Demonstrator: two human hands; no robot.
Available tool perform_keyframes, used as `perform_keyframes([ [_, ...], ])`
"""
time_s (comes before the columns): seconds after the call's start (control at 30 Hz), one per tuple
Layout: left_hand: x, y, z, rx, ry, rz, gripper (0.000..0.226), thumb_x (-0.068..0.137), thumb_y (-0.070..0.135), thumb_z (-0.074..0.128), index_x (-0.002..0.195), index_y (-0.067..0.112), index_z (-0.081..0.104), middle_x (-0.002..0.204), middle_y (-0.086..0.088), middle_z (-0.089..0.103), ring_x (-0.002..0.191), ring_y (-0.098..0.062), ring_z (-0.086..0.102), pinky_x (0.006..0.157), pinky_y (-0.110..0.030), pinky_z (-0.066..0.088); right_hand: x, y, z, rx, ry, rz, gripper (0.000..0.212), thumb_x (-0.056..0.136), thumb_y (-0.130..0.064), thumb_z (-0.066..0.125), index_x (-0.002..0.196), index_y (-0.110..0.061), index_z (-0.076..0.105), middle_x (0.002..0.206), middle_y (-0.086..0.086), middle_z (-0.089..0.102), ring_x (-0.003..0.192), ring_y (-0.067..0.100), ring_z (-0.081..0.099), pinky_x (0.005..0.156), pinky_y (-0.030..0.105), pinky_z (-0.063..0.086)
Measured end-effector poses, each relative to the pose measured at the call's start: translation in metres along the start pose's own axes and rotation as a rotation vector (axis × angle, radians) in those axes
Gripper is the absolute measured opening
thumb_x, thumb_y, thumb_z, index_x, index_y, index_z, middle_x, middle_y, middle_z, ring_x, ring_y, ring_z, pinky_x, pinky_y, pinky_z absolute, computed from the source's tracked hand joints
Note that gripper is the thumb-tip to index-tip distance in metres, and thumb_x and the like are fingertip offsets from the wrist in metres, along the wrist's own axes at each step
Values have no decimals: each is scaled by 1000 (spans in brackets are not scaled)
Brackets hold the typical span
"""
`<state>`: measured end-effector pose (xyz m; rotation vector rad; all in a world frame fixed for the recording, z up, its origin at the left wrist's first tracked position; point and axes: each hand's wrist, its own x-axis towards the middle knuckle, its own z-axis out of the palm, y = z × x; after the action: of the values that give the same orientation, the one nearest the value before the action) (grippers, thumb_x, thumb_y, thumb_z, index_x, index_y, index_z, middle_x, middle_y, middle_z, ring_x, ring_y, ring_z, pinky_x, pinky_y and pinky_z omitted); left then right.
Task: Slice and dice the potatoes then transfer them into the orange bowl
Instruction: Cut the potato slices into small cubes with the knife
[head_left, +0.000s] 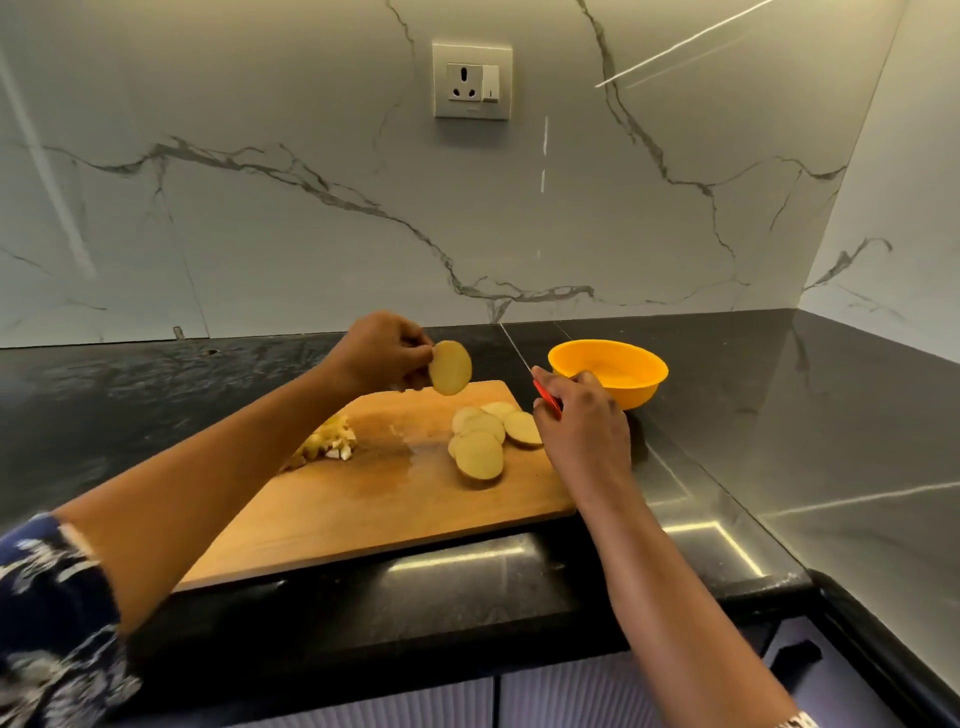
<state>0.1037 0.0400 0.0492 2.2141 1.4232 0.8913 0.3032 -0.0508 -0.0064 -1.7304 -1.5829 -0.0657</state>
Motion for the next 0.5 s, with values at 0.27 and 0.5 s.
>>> perform_keyframes([
  [0.27,-85,-22,-31,-128,-154,-363,10,91,12,58,92,8,68,76,-6,71,59,-9,66,51,-18,52,-33,-46,5,40,-55,-144,36,95,-23,55,131,-23,58,107,3,64,96,18,59,73,25,40],
  [0.5,-106,-33,-25,250,-106,-138,25,86,26,66,109,16,69,98,3,70,78,-7,62,77,-20,51,-71,-71,11,-19,-162,-219,41,98,-28,49,140,-26,47,119,-4,61,102,10,57,76,17,37],
])
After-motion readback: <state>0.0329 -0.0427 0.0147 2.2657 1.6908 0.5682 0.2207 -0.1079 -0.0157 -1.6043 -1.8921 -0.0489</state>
